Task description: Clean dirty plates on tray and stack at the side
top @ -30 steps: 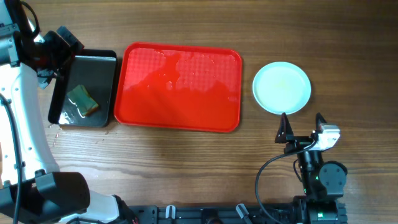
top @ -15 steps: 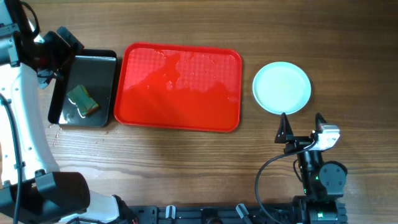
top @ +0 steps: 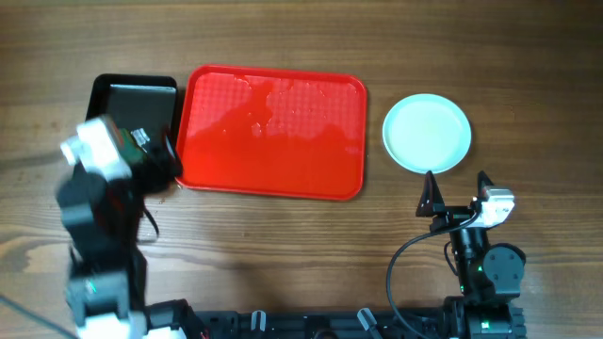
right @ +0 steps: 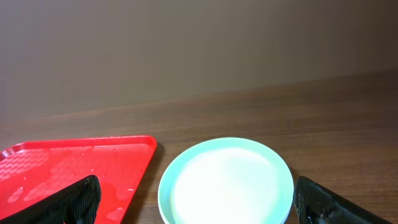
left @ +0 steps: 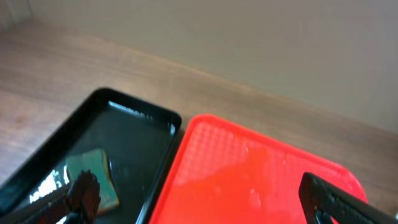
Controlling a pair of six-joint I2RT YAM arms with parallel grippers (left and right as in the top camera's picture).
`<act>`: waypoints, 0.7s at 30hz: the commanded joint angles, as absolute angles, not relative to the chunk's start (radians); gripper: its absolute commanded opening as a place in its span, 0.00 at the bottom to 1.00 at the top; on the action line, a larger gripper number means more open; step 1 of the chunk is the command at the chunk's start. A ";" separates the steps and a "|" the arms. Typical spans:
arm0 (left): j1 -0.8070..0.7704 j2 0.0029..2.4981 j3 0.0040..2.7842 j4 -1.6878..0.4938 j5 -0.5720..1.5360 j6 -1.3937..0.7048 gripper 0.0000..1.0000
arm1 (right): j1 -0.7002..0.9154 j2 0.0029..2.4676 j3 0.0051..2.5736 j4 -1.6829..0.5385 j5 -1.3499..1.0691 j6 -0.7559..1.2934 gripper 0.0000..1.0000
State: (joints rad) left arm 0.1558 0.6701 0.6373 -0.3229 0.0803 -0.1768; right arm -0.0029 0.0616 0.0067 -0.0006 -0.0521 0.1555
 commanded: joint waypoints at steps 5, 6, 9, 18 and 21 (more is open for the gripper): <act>0.121 0.203 0.298 -0.274 0.067 -0.160 1.00 | -0.007 0.056 0.006 0.002 -0.068 0.159 1.00; 0.121 0.176 0.271 -0.254 0.061 -0.160 1.00 | -0.007 0.056 0.006 0.002 -0.068 0.159 1.00; 0.121 0.116 0.179 -0.164 0.060 -0.161 1.00 | -0.007 0.056 0.006 0.002 -0.068 0.160 1.00; 0.114 0.003 0.022 -0.035 0.055 -0.164 1.00 | -0.007 0.056 0.006 0.002 -0.068 0.159 1.00; 0.114 0.003 0.006 -0.069 0.055 -0.163 1.00 | -0.007 0.056 0.006 0.002 -0.068 0.159 1.00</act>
